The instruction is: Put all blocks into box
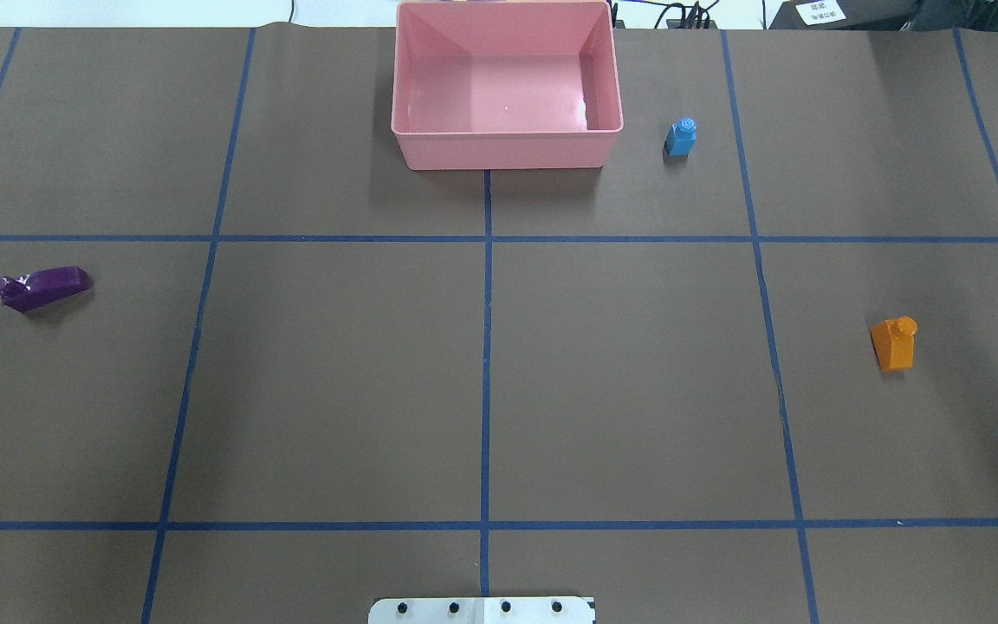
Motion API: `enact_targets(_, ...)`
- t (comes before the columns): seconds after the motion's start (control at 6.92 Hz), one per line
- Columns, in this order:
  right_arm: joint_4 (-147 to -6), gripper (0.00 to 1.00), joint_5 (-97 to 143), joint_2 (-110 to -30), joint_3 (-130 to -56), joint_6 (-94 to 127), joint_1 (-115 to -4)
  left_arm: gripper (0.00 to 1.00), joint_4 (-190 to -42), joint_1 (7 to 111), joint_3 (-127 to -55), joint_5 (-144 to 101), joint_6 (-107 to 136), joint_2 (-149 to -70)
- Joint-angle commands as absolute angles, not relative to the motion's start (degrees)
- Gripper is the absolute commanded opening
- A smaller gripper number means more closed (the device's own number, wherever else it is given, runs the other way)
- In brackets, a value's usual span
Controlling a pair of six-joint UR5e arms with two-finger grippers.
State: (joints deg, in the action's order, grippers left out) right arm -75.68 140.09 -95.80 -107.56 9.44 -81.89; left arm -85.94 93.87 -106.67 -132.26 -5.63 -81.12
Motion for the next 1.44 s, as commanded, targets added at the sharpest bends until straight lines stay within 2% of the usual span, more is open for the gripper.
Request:
enact_targets(0.0,-72.51,1.00,139.41,-90.81,-106.17,20.84,-74.05,1.00,-86.04,93.87,-106.61,-132.28,-5.63,-80.95)
enact_targets(0.58,-70.49,1.00,115.47,-90.35,-106.18,39.77,-51.92,1.00,-85.96,93.87,-106.44,-132.36,-5.63,-80.68)
enact_targets(0.72,-68.05,1.00,113.66,-91.57,-105.30,41.21,-49.59,1.00,-86.04,93.87,-106.35,-132.28,-5.63,-80.68)
enact_targets(1.01,-57.09,1.00,114.25,-99.80,-105.12,40.87,-49.48,1.00,-86.04,93.87,-106.35,-132.28,-5.63,-80.68)
enact_targets(1.3,-56.25,0.99,114.08,-99.59,-103.03,41.40,-49.31,1.00,-85.96,93.87,-106.35,-132.36,-5.63,-80.68)
